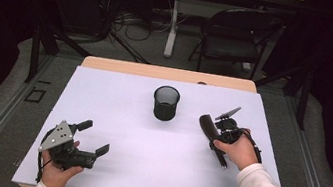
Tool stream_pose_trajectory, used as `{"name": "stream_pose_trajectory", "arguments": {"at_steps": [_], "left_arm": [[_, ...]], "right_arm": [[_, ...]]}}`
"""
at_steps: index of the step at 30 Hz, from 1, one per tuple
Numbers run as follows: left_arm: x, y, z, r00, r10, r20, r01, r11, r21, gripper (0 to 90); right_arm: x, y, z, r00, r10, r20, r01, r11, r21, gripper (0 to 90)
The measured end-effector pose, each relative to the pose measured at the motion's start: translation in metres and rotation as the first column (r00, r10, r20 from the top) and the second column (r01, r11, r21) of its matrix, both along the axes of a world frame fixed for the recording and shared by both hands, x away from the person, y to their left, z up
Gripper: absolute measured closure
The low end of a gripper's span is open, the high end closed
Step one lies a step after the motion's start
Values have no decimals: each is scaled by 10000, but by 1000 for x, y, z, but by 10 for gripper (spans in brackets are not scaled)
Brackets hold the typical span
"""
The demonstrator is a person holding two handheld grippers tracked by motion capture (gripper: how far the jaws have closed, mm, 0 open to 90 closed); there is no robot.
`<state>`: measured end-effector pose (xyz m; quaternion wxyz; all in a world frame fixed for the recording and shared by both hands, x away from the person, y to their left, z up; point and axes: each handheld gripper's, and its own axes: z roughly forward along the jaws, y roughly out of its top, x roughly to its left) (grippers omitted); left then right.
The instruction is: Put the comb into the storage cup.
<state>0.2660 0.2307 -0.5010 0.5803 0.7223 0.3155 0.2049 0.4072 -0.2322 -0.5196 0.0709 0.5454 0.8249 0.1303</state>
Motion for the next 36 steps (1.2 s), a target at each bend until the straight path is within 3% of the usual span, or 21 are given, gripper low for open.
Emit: {"name": "stream_pose_trajectory", "arguments": {"at_steps": [11,21,23,28,30,36], "left_arm": [[0,0,0,10000,-8,-6,8,10000,-7,10],[0,0,0,10000,-24,-25,24,10000,27,10],[0,0,0,10000,-2,-28,2,10000,-8,10],[0,0,0,10000,-19,-54,19,10000,4,10],[0,0,0,10000,-9,-47,9,10000,-3,10],[0,0,0,10000,4,-65,-4,10000,23,10]], "right_arm": [[-1,2,-4,9989,-205,-410,213,9996,194,579],[-1,0,-5,9994,-178,-311,178,9998,-3,645],[-1,0,-5,9995,-201,-223,206,9996,188,648],[-1,-1,-5,9993,-203,-302,206,9997,91,653],[-1,-1,-8,9996,-256,-128,260,9992,308,654],[-1,0,-7,9994,-173,-311,178,9997,140,660]]}}
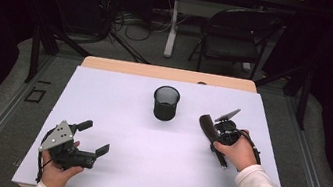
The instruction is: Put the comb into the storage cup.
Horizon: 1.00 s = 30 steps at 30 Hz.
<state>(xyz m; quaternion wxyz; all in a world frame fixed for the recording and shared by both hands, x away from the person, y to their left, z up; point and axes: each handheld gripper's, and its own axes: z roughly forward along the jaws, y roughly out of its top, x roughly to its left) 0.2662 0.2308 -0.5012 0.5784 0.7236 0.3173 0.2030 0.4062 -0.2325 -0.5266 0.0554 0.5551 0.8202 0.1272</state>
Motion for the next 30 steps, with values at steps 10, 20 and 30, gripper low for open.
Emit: {"name": "stream_pose_trajectory", "arguments": {"at_steps": [10,20,30], "left_arm": [[0,0,0,10000,-55,11,55,10000,-12,10],[0,0,0,10000,-48,-5,48,10000,-39,10],[0,0,0,10000,-23,-17,23,10000,-15,10]], "right_arm": [[0,0,0,10000,6,26,-6,10000,-85,696],[0,1,0,10000,20,66,-19,9998,-196,723],[0,1,0,10000,12,50,-11,9998,-198,725]]}}
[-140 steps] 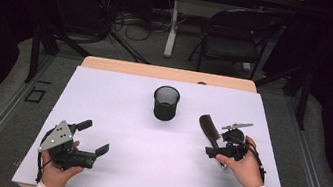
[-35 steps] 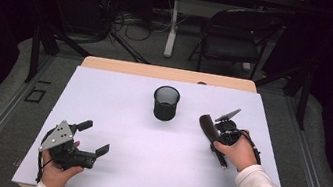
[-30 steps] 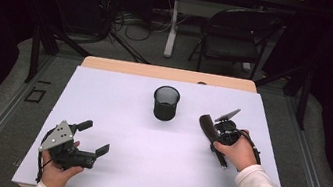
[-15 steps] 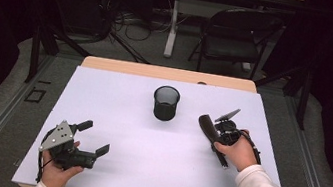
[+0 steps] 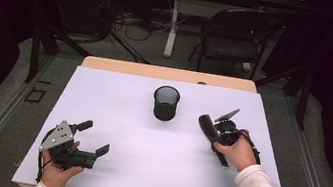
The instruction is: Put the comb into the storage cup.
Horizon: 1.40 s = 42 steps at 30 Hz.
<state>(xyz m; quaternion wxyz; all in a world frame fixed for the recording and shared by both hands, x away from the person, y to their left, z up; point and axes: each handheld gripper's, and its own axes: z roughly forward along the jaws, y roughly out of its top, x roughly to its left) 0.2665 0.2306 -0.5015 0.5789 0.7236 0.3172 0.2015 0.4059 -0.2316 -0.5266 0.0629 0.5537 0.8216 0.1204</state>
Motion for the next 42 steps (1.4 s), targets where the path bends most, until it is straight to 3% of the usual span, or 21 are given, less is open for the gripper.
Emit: {"name": "stream_pose_trajectory", "arguments": {"at_steps": [10,20,27,34,35,36,42], "left_arm": [[0,0,0,10000,0,-7,0,10000,-4,10],[0,0,0,10000,3,-11,-3,10000,-1,10],[0,0,0,10000,7,-13,-7,10000,-1,10],[0,0,0,10000,20,-18,-20,10000,3,10],[0,0,0,10000,16,-17,-16,10000,-2,10],[0,0,0,10000,23,-18,-23,10000,-1,10],[0,0,0,10000,32,-26,-32,10000,2,10]], "right_arm": [[-1,0,1,10000,-22,-19,22,10000,-36,726],[-2,-1,0,9999,-49,136,45,9996,291,727],[-2,-3,4,10000,-32,-57,33,9998,187,727],[-4,-5,8,9995,-283,136,275,9983,519,727],[-4,-7,8,9998,-89,198,78,9987,507,728],[-5,-7,8,9993,-130,338,106,9975,694,727],[-7,-8,13,9990,-88,439,54,9970,770,728]]}}
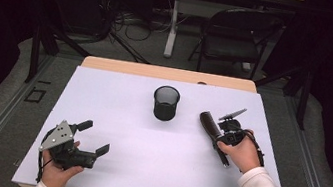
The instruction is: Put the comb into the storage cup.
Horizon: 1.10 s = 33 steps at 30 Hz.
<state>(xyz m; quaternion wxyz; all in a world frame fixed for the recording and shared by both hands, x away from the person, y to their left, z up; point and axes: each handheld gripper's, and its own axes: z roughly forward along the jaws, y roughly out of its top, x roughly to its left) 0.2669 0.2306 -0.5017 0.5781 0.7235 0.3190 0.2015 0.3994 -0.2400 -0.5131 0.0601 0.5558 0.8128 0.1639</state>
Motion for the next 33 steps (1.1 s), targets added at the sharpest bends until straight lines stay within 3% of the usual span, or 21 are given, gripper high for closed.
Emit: {"name": "stream_pose_trajectory", "arguments": {"at_steps": [17,33], "left_arm": [[0,0,0,10000,7,-11,-7,10000,0,11],[0,0,0,10000,23,10,-23,10000,8,11]], "right_arm": [[-5,0,9,9978,59,658,-82,9994,341,728],[-10,3,20,9845,259,1737,-404,9959,809,728]]}}
